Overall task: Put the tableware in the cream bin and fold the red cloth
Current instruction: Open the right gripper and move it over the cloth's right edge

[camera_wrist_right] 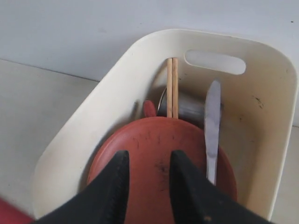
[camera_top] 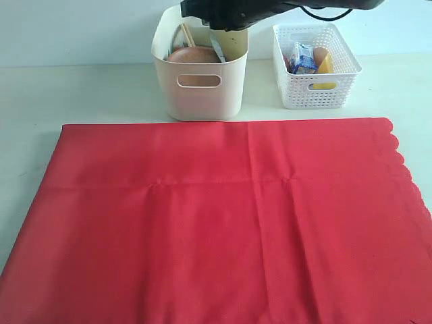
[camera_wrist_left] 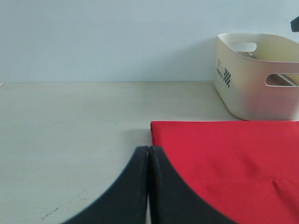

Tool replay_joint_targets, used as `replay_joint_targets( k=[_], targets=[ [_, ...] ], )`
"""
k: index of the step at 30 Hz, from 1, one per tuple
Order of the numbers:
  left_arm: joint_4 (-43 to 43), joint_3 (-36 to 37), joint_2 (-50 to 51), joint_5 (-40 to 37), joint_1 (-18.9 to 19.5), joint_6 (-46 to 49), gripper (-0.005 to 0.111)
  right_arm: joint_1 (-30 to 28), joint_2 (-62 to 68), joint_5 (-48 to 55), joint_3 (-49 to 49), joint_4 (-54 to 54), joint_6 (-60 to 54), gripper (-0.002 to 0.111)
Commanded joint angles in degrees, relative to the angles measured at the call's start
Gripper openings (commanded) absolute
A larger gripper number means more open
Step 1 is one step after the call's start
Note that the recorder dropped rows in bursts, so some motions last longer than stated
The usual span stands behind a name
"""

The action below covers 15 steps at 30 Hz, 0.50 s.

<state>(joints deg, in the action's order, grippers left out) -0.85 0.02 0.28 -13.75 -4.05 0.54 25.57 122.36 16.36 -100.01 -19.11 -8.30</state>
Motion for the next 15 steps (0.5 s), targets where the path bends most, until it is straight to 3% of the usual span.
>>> replay_joint_targets(
  k=[1,9,11,15],
  targets=[
    [0.06,-0.02,-0.28,0.13,0.11,0.08,0.001,-0.24,-3.87,5.03,-0.35,2.05,-0.61,0.029],
    [0.06,-0.02,-0.28,0.13,0.11,0.08,0.001,-0.24,-9.96,14.14,-0.35,5.03,1.04,0.026],
    [0.06,-0.02,-0.28,0.13,0.11,0.08,0.001,-0.24,-11.12,15.94,-0.35,5.03,1.60,0.022],
    [0.06,-0.02,-0.28,0.13,0.11,0.08,0.001,-0.24,-13.42,21.84,0.79,9.14,6.83,0.000]
  ],
)
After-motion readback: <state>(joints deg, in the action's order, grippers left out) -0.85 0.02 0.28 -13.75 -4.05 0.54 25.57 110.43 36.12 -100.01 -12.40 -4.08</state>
